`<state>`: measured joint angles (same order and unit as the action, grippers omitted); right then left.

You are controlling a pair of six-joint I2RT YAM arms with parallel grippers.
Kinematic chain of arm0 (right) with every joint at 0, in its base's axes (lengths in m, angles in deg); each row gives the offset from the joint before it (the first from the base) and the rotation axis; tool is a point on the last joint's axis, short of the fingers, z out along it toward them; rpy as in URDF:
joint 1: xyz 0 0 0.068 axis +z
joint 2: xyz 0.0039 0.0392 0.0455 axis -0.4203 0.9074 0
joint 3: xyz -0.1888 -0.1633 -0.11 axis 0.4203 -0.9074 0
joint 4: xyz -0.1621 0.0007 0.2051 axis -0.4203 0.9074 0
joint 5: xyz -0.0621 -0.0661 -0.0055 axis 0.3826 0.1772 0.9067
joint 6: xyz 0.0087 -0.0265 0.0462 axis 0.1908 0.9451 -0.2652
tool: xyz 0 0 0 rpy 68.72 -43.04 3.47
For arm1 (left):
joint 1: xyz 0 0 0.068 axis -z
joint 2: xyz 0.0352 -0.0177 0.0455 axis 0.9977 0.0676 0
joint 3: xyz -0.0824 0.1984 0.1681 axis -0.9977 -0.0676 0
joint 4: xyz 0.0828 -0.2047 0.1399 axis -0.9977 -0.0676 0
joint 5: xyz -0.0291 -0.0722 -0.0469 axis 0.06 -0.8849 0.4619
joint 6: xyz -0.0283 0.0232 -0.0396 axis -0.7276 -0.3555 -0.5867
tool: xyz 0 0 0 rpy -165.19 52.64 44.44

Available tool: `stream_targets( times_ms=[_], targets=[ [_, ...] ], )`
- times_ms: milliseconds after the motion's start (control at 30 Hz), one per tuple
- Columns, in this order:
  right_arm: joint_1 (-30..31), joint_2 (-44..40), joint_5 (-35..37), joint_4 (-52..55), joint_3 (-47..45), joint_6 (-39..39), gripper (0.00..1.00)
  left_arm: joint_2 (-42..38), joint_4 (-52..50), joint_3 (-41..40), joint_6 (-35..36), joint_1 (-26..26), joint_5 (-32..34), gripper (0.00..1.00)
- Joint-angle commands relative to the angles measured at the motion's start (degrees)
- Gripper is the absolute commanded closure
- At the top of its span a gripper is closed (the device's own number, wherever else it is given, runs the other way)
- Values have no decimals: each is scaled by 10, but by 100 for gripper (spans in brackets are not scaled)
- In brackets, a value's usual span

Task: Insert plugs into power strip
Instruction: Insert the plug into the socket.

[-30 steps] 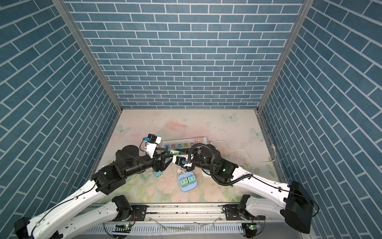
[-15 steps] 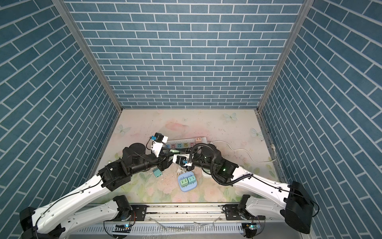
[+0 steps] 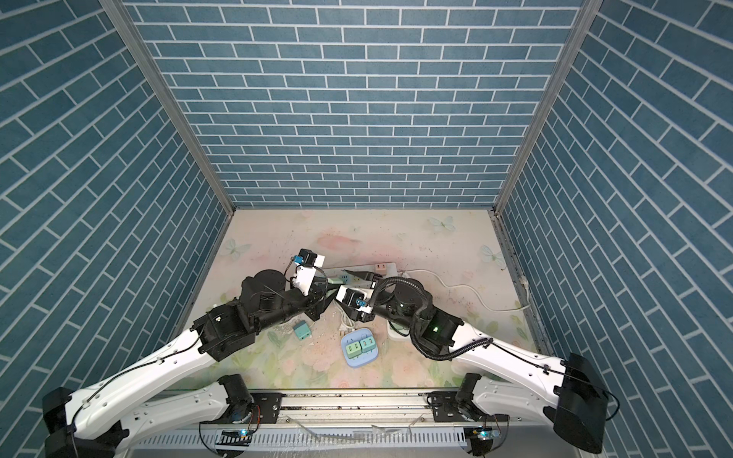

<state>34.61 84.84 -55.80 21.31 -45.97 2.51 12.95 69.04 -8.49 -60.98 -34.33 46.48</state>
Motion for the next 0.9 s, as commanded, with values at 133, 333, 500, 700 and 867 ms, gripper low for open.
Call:
stream_targets(
  times_ms=[133, 333, 500, 700, 867],
  targets=[
    [-1, -152, 223, 5, 19, -331, 3, -45, -72, 7, 145, 1, 123, 100],
    [-1, -264, 239, 12, -32, -468, 3, -58, -38, -56, 288, 1, 101, 100],
    [-1, -251, 210, 11, -29, -498, 3, -31, 4, -76, 372, 1, 80, 100],
    [0, -242, 240, -3, -32, -480, 3, 73, 7, -41, 437, -3, 63, 100],
    [-1, -254, 209, -17, -37, -447, 3, 177, 18, 0, 460, -52, -1, 100]
  ],
)
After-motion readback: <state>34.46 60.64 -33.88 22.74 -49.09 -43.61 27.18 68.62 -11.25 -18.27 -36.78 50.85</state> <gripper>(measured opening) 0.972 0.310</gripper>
